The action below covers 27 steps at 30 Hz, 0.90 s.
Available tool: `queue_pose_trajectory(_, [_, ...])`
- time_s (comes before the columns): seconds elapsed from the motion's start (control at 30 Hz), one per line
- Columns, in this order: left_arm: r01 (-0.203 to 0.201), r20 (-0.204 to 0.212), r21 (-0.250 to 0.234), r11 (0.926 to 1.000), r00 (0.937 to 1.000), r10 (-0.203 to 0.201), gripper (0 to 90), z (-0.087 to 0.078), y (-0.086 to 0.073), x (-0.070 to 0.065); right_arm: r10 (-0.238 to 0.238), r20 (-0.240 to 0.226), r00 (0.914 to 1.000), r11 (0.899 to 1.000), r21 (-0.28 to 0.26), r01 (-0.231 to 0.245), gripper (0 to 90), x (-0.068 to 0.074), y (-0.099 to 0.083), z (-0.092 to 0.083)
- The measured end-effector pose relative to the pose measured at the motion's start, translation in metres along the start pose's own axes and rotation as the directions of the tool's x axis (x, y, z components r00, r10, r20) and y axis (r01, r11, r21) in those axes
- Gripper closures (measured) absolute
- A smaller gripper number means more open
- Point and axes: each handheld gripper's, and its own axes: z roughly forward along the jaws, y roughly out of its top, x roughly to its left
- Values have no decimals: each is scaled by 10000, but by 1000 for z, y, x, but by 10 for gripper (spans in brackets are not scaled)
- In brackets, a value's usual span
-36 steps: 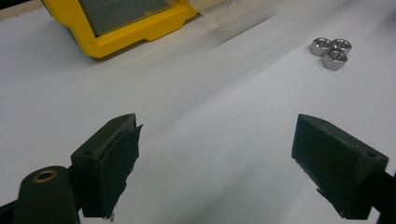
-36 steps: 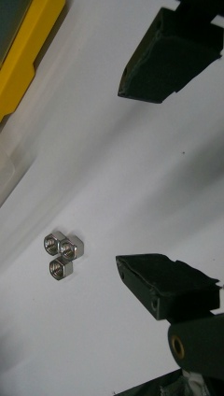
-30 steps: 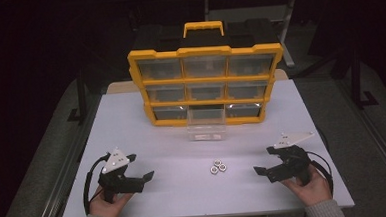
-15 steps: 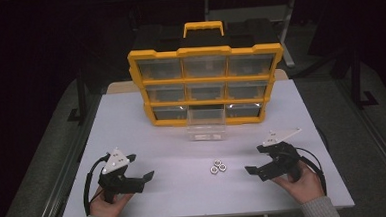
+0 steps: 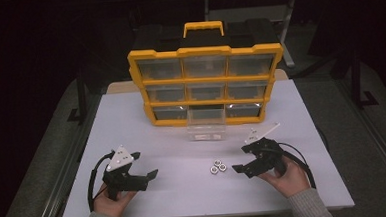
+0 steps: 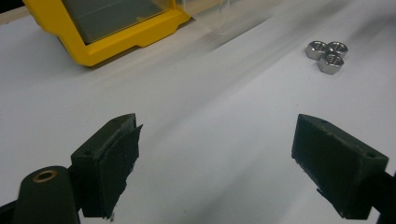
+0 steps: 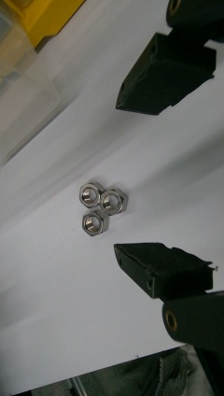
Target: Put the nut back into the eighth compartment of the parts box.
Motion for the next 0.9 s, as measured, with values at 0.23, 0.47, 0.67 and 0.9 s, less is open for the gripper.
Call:
queue_pose_trajectory(0.23, [-34, 51, 17, 10000, 10000, 34, 144, 0, 1, 0, -249, -295, 9993, 9988, 404, 261, 350, 5, 15, 15])
queue_pose_trajectory(0.47, [-229, 49, 73, 9997, 9997, 229, 144, -1, 1, 1, -379, -543, 9978, 9941, 990, 432, 454, 3, 21, 35])
queue_pose_trajectory(0.67, [-54, -4, -18, 10000, 10000, 54, 144, -3, 0, 1, -757, -554, 9956, 9837, 1591, 837, 528, 5, 21, 53])
queue_pose_trajectory(0.9, [-63, 21, -8, 10000, 10000, 63, 145, -3, 1, 1, -1040, -536, 9931, 9751, 1913, 1125, 594, 8, 19, 65])
